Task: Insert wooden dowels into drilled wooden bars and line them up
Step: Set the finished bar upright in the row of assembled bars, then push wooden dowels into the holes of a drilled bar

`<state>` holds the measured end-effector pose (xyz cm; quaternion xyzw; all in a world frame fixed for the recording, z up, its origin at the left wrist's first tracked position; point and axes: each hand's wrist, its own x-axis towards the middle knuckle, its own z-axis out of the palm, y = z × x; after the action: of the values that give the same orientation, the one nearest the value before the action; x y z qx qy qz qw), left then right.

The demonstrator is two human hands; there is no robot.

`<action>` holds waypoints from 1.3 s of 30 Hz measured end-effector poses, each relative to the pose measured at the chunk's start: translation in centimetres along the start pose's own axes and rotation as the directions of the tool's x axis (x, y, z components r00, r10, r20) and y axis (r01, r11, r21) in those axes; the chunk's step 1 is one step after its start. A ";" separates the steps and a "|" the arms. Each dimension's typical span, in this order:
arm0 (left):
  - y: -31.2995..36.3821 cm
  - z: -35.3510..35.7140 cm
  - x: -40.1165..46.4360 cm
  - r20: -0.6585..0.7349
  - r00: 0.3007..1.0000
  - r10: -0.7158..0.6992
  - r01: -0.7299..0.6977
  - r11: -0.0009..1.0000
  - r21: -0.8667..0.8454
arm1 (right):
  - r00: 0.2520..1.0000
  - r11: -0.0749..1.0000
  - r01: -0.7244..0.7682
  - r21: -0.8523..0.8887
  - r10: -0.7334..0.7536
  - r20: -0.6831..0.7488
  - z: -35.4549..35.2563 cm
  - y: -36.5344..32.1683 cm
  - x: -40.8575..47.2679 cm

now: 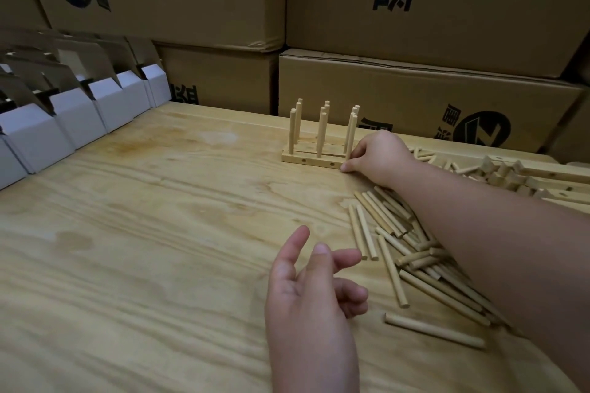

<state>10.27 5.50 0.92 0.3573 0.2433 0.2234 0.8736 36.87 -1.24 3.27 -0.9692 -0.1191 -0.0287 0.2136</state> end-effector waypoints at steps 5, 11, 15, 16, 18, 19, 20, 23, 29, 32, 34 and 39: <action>0.2 0.1 0.0 -0.008 1.000 -0.004 0.004 1.000 0.000 | 0.998 1.000 -0.003 -0.029 0.002 -0.059 0.3 -0.1 0.4; 0.5 0.2 -0.1 -0.010 1.000 -0.023 0.023 1.000 0.014 | 0.997 0.998 0.065 0.005 -0.064 -0.034 0.3 0.8 0.6; 0.7 0.3 -0.2 -0.006 0.999 -0.043 0.043 0.999 0.025 | 0.997 0.995 0.078 0.068 -0.079 0.024 0.1 1.4 1.2; 0.7 0.3 -0.2 -0.004 0.999 -0.047 0.047 0.999 0.027 | 0.996 0.994 0.077 0.072 -0.080 0.034 0.1 1.5 1.3; 0.8 0.3 -0.2 -0.001 0.999 -0.053 0.053 0.998 0.031 | 0.997 0.995 0.071 0.077 -0.074 0.038 0.2 1.5 1.4; 0.8 0.3 -0.2 0.000 0.998 -0.056 0.055 0.998 0.032 | 0.997 0.995 0.069 0.074 -0.071 0.032 0.2 1.5 1.4; 0.8 0.3 -0.2 0.001 0.998 -0.059 0.059 0.998 0.032 | 0.997 0.995 0.068 0.069 -0.070 0.027 0.2 1.4 1.3; 0.7 0.3 -0.2 0.001 0.998 -0.064 0.063 0.997 0.036 | 0.997 0.995 0.076 0.060 -0.076 0.006 0.4 1.3 1.1; 0.6 0.3 -0.2 0.002 0.998 -0.061 0.060 0.997 0.038 | 0.998 0.997 0.061 0.050 -0.060 -0.017 0.5 0.8 0.8; 0.6 0.3 -0.1 0.002 0.998 -0.057 0.057 0.998 0.031 | 0.998 0.998 0.052 0.035 -0.053 0.020 0.0 0.4 0.5; 0.5 0.3 -0.1 0.002 0.999 -0.046 0.046 0.998 0.036 | 0.998 0.998 0.029 0.059 -0.033 0.056 -0.7 0.1 -0.2; -0.2 0.2 -0.6 0.027 0.999 0.026 -0.028 0.997 0.071 | 0.998 0.973 -0.011 0.233 0.023 -0.052 -4.3 0.1 -5.2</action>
<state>9.96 4.97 1.04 0.3945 0.2350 0.2218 0.8602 31.82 -4.29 6.59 -0.9375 -0.1076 -0.0389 0.3288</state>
